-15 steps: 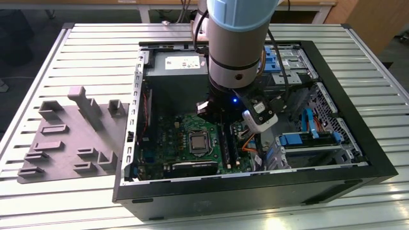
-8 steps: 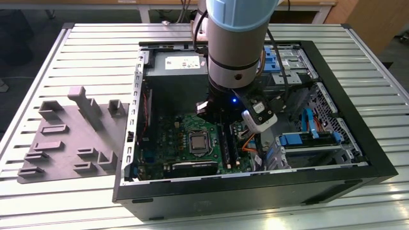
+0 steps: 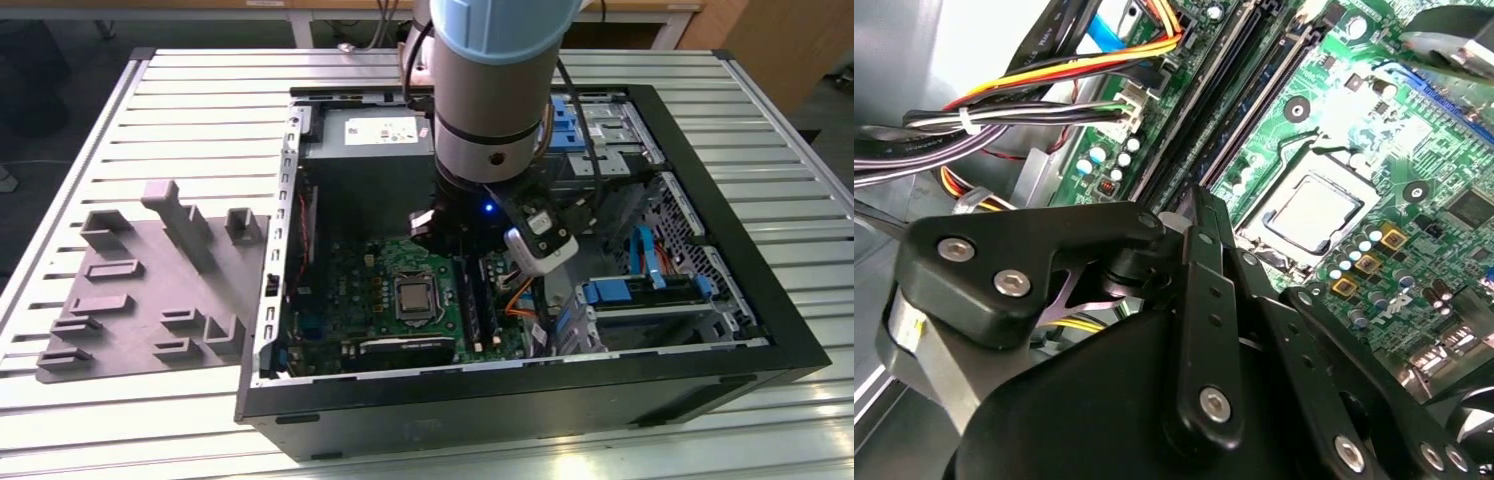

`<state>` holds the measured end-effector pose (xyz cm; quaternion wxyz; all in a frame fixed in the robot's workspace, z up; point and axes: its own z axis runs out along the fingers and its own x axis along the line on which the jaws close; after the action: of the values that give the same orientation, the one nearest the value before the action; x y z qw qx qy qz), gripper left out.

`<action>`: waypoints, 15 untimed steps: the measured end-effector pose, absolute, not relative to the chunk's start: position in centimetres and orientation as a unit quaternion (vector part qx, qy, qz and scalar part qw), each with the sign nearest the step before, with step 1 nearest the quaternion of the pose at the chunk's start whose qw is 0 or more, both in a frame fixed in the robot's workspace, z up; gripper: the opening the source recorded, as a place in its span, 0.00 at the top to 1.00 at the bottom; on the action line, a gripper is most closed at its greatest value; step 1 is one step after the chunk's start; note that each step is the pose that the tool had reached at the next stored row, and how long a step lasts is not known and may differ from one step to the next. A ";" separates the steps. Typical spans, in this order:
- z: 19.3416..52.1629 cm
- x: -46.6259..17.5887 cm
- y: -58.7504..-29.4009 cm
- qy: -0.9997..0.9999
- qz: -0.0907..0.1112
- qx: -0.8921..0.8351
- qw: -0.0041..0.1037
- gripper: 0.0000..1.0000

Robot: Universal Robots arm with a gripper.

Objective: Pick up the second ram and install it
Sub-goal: 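Press down the second ram until it locks into place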

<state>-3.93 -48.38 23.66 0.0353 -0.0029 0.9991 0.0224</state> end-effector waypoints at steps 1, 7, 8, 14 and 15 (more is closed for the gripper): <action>23.7 -3.9 -48.3 0.999 0.022 -0.003 0.035 0.89; 23.6 -3.9 -47.1 0.999 0.023 -0.003 0.038 0.89; 23.6 -3.9 -46.9 0.999 0.023 -0.003 0.038 0.89; 23.6 -3.9 -45.8 0.999 0.023 -0.003 0.038 0.89; 23.6 -3.9 -45.7 0.999 0.023 -0.003 0.038 0.89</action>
<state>-3.92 -45.67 23.58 0.0381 -0.0028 0.9990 0.0228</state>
